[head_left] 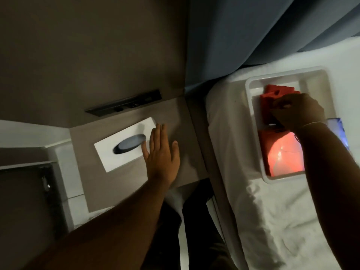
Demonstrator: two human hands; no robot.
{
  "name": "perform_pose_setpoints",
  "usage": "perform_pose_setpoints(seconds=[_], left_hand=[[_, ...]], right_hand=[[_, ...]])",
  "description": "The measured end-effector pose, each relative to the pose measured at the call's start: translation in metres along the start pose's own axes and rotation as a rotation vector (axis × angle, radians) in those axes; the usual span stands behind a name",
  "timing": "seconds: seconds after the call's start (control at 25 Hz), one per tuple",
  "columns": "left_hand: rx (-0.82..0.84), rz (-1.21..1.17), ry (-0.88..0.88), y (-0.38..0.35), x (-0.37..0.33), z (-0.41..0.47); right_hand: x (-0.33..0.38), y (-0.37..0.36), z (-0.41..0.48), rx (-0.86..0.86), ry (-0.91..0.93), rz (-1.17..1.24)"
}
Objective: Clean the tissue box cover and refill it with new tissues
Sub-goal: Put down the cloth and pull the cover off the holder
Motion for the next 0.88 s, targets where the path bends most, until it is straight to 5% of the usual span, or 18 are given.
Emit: perform_pose_setpoints(seconds=[0.2,0.36,0.48,0.64,0.88], left_hand=[[-0.015,-0.035,0.256,0.014,0.081,0.006],[-0.041,-0.134,0.530,0.019,0.148,0.010],[-0.058,-0.226,0.700,0.015,0.184,0.021],[0.069,-0.545,0.842,0.002,0.214,0.052],[0.124,-0.813,0.924,-0.013,0.225,0.082]], right_hand=[[0.025,-0.020,-0.010,-0.179,-0.020,0.070],[0.088,-0.049,-0.028,-0.523,0.284,0.134],[0.166,-0.128,-0.047,-0.299,0.532,0.291],[0.229,-0.252,-0.053,0.225,0.252,0.397],[0.249,-0.323,-0.032,0.197,0.030,0.531]])
Point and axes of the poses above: each hand's wrist, its own z-axis towards the middle knuckle, its own y-axis out of the back of the hand, x = y × z, the point moved 2 cm from there along z, towards the middle knuckle, and after that the axes turned 14 degrees about y, right-handed, at the moved point
